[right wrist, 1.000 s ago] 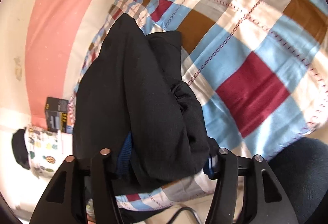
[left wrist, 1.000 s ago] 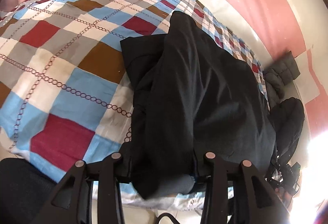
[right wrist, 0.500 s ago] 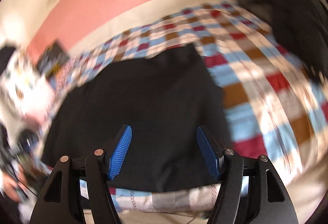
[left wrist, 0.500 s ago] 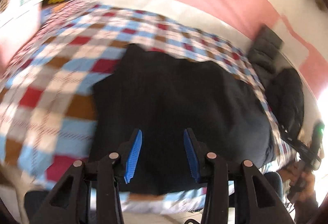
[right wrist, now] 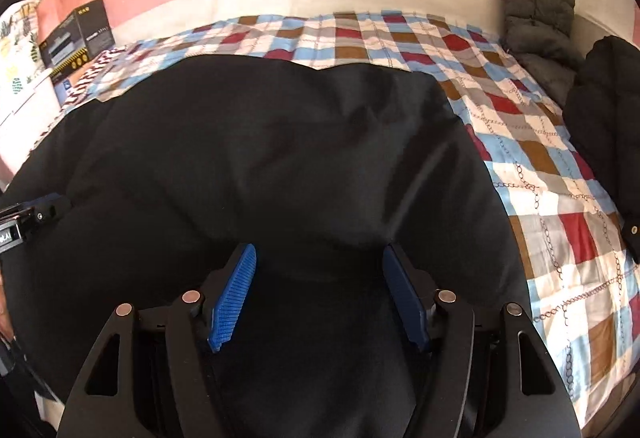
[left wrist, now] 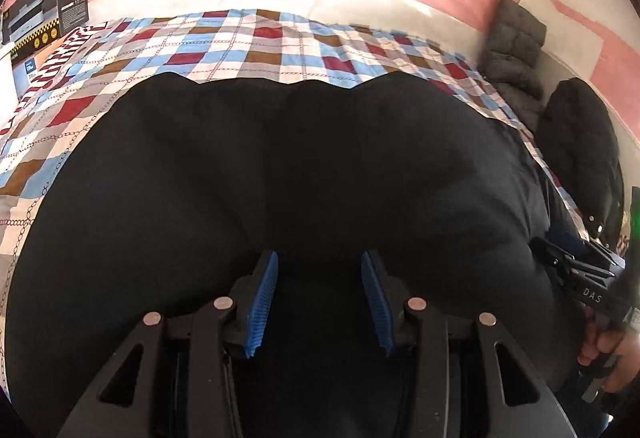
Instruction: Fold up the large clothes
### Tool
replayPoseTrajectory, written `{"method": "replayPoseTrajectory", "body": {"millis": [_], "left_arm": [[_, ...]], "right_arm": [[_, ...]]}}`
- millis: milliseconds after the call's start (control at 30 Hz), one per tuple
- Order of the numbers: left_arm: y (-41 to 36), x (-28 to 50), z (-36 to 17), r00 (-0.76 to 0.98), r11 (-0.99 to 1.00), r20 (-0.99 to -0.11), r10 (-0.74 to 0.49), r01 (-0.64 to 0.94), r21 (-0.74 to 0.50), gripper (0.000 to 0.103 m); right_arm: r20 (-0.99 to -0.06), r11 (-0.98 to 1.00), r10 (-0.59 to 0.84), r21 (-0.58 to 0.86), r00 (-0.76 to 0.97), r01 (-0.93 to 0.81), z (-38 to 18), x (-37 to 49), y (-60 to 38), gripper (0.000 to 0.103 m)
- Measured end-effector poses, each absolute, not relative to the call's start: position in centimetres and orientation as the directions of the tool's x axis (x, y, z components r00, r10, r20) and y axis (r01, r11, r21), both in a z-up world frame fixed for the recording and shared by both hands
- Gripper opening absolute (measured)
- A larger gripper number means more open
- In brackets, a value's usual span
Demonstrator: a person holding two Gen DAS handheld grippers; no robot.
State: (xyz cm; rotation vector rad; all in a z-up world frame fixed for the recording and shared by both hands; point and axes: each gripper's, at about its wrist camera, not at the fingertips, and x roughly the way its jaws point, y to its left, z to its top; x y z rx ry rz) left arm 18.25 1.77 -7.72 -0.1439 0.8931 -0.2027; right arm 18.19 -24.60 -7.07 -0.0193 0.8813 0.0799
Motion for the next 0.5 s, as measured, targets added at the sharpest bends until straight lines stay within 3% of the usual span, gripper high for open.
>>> {"method": "replayPoseTrajectory", "body": {"millis": [167, 367, 500], "left_arm": [[2.4, 18.9, -5.7, 0.585, 0.969, -0.775, -0.239, 0.096, -0.226, 0.046], [5.7, 23.3, -5.1, 0.598, 0.982, -0.785, -0.161, 0.018, -0.187, 0.046], [7.4, 26.4, -6.2, 0.610, 0.995, -0.789, -0.072, -0.006, -0.096, 0.046]], "right_arm": [[-0.777, 0.997, 0.077, 0.059, 0.625, -0.050, -4.1, 18.6, -24.5, 0.062], [-0.751, 0.990, 0.139, 0.086, 0.645, -0.114, -2.7, 22.0, -22.2, 0.062], [-0.765, 0.991, 0.115, 0.043, 0.634, -0.128, -3.9, 25.7, -21.2, 0.062]]}}
